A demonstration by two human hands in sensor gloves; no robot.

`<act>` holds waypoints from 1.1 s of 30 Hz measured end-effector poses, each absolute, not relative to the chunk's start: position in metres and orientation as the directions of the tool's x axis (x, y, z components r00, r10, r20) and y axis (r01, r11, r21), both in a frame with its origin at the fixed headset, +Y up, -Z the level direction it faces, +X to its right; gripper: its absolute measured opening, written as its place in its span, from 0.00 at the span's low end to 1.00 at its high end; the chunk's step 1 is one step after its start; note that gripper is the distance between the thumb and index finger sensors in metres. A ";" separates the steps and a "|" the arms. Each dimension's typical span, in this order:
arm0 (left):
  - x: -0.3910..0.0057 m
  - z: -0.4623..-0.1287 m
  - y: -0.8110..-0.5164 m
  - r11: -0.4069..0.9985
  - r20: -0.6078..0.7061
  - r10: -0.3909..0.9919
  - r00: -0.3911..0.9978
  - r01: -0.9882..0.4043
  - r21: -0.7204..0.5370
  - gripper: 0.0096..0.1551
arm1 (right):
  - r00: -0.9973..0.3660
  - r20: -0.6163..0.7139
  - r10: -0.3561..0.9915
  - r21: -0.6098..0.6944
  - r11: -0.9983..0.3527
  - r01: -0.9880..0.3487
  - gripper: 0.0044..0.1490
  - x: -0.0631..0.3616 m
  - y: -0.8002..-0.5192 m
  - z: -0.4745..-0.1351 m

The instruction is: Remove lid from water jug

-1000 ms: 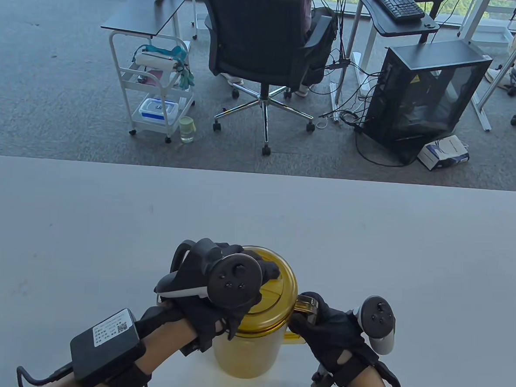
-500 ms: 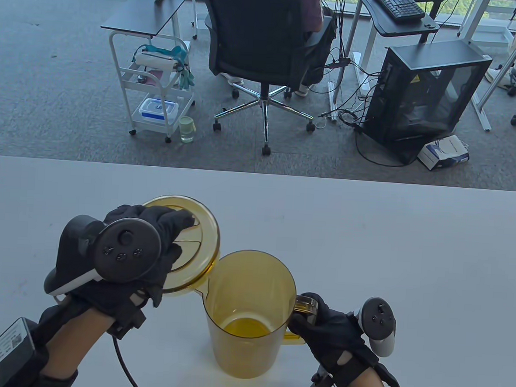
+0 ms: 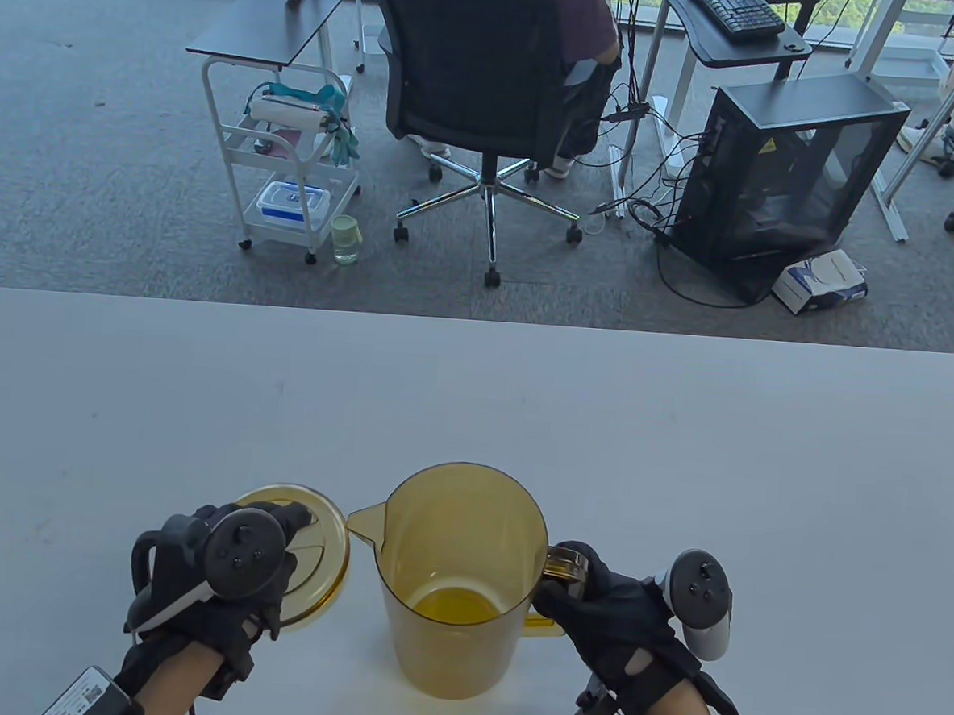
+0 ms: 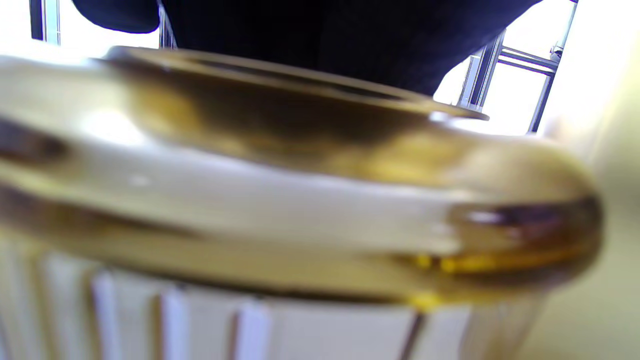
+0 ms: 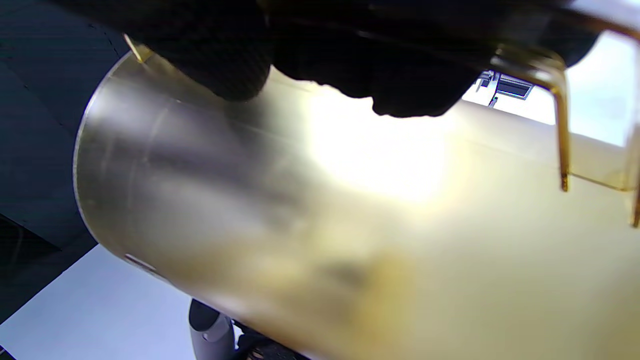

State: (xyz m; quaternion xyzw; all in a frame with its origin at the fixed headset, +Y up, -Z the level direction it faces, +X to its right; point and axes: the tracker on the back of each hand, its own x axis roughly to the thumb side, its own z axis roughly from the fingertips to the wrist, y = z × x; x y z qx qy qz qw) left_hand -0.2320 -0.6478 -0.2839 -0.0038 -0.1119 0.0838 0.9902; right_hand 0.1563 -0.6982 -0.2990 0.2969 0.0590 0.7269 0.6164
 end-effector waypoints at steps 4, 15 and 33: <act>-0.225 -0.284 -0.683 0.982 0.220 0.186 0.958 -0.175 -0.071 0.32 | -0.062 0.358 0.932 0.454 -0.232 -0.860 0.32 0.156 -0.698 -0.299; -0.208 -0.290 -0.720 0.980 0.238 0.171 0.956 -0.139 -0.144 0.32 | -0.050 0.353 0.934 0.462 -0.220 -0.859 0.37 0.157 -0.699 -0.298; -0.213 -0.284 -0.686 0.935 0.235 0.348 0.908 -0.355 -0.010 0.37 | 0.067 0.381 0.922 0.495 -0.143 -0.857 0.62 0.166 -0.698 -0.298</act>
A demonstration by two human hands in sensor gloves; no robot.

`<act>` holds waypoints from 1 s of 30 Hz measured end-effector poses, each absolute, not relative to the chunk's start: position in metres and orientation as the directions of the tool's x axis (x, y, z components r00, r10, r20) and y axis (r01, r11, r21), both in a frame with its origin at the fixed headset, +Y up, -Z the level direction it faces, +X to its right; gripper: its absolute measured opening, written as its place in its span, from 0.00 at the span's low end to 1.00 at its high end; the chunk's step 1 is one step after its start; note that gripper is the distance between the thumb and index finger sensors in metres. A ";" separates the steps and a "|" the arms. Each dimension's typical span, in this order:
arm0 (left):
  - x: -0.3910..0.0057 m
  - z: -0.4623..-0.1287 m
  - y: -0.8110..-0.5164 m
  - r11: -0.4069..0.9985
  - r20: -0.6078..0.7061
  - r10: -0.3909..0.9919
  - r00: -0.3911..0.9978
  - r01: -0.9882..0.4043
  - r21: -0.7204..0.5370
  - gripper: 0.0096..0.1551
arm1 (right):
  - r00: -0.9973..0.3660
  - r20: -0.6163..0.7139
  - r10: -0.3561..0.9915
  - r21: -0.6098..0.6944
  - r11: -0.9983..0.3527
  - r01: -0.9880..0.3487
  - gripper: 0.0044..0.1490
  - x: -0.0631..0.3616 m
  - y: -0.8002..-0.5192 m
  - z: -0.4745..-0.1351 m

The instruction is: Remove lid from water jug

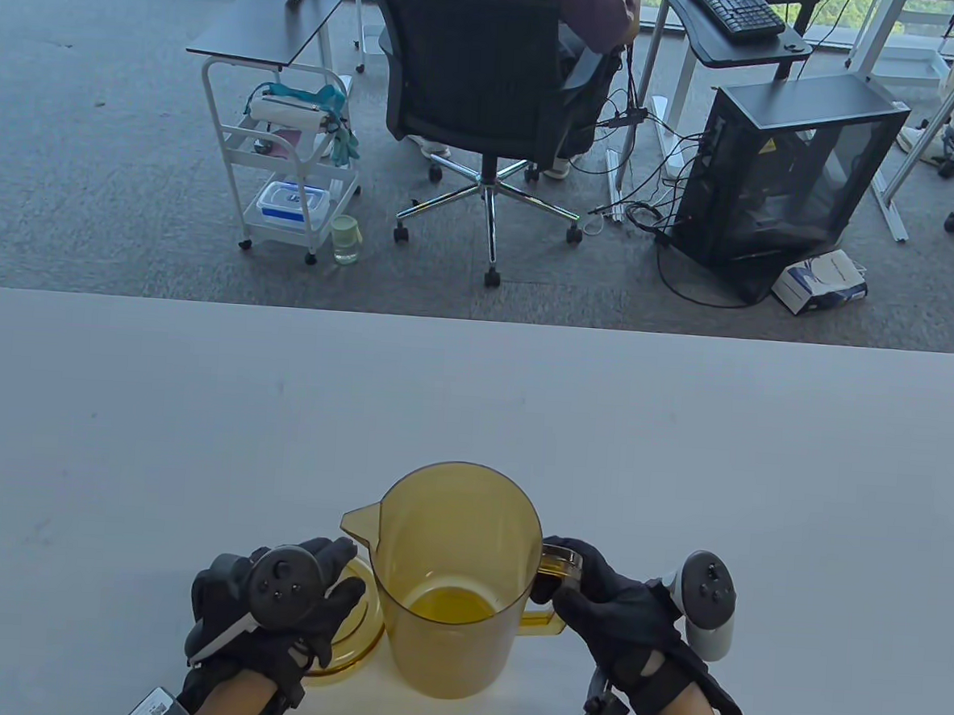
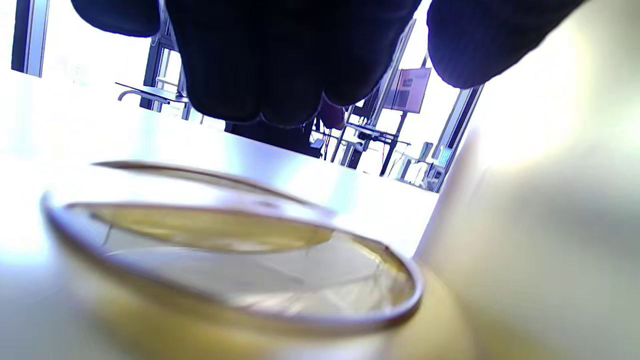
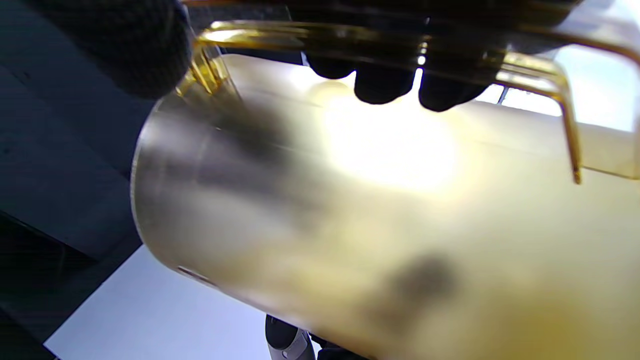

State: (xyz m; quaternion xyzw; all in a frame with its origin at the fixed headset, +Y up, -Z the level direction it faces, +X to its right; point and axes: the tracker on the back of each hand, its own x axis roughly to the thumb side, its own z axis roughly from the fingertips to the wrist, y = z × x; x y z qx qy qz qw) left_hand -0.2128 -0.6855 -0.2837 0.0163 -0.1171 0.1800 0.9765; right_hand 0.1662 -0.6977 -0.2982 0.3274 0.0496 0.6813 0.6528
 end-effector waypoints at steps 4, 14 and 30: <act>-0.220 -0.278 -0.664 0.881 0.238 0.437 0.868 -0.466 0.081 0.43 | 0.033 0.479 0.877 0.343 -0.152 -0.927 0.63 0.189 -0.686 -0.298; -0.233 -0.281 -0.694 0.902 0.187 0.412 0.892 -0.429 0.057 0.56 | -0.550 0.404 0.731 -0.060 -0.579 -0.813 0.52 0.217 -0.685 -0.299; -0.236 -0.289 -0.716 0.908 0.156 0.411 0.898 -0.390 -0.150 0.59 | -0.792 0.175 0.585 0.039 -0.808 -0.588 0.61 0.207 -0.716 -0.313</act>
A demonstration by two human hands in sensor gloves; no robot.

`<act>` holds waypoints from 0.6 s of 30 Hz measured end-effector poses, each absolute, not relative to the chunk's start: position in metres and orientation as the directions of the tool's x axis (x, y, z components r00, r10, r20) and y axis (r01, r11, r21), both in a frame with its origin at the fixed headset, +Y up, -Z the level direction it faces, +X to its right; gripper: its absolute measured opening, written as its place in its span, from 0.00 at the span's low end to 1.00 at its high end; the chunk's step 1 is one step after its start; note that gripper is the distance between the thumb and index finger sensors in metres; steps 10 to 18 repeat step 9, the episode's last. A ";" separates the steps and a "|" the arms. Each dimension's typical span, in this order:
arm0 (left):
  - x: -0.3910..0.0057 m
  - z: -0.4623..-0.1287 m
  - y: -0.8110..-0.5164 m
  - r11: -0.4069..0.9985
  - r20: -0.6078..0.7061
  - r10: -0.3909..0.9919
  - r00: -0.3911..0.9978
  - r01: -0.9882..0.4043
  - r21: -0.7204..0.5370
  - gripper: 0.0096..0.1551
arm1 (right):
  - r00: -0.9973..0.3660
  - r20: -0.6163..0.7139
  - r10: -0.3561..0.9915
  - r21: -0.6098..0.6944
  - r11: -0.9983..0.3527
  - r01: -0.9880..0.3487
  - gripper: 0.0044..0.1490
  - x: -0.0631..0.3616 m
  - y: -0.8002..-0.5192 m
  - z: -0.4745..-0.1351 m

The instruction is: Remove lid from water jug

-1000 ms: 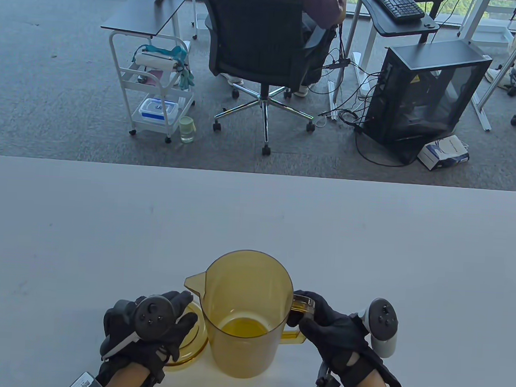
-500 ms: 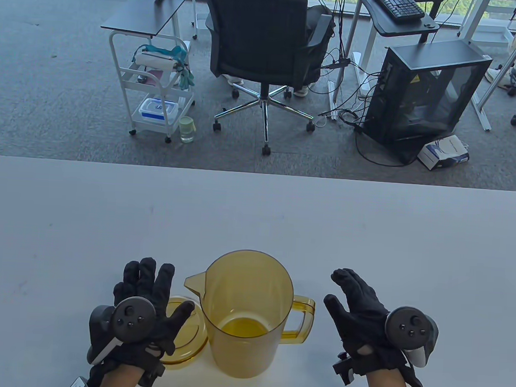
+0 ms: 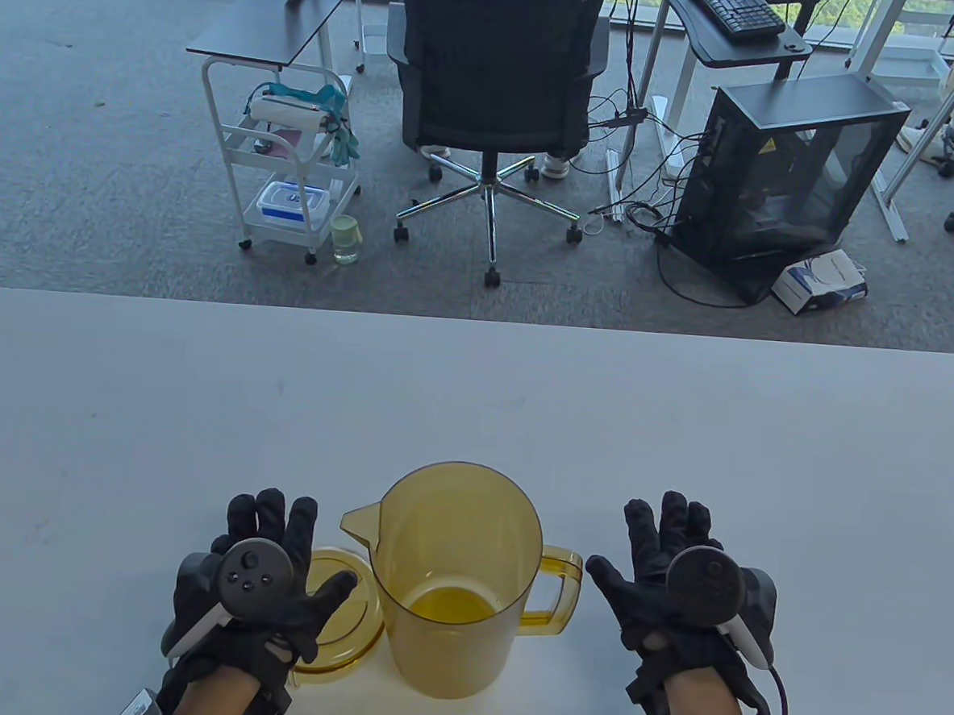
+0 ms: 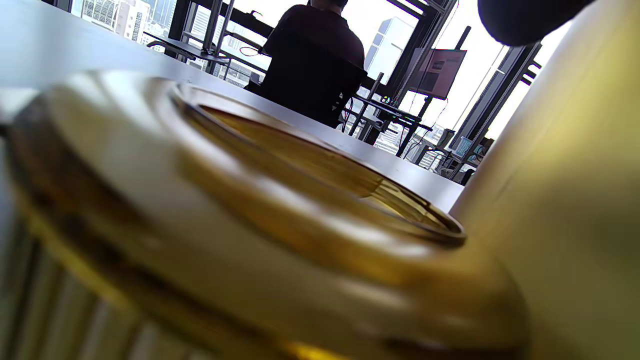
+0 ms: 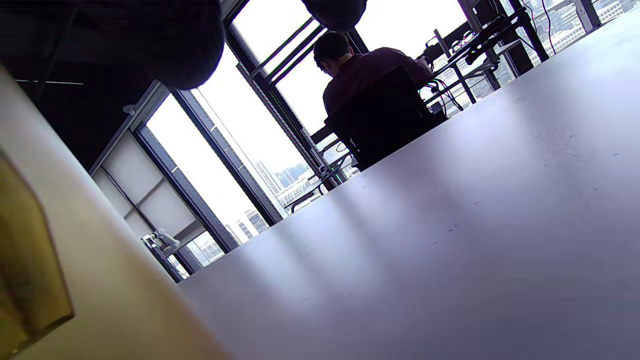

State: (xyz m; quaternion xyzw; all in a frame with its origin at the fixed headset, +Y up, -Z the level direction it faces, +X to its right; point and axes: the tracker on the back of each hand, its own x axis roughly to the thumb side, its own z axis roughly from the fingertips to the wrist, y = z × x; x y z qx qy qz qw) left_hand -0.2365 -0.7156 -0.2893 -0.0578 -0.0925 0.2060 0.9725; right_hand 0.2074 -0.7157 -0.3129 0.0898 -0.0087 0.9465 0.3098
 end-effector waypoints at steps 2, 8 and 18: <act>-0.237 -0.290 -0.717 0.906 0.146 0.414 0.898 -0.392 -0.160 0.58 | -0.797 0.178 0.578 0.036 -0.813 -0.581 0.61 0.206 -0.716 -0.313; -0.238 -0.290 -0.718 0.904 0.141 0.417 0.898 -0.392 -0.172 0.57 | -0.801 0.172 0.574 0.043 -0.816 -0.576 0.62 0.205 -0.717 -0.313; -0.238 -0.290 -0.719 0.904 0.140 0.416 0.898 -0.392 -0.174 0.57 | -0.801 0.172 0.573 0.043 -0.817 -0.575 0.62 0.205 -0.717 -0.313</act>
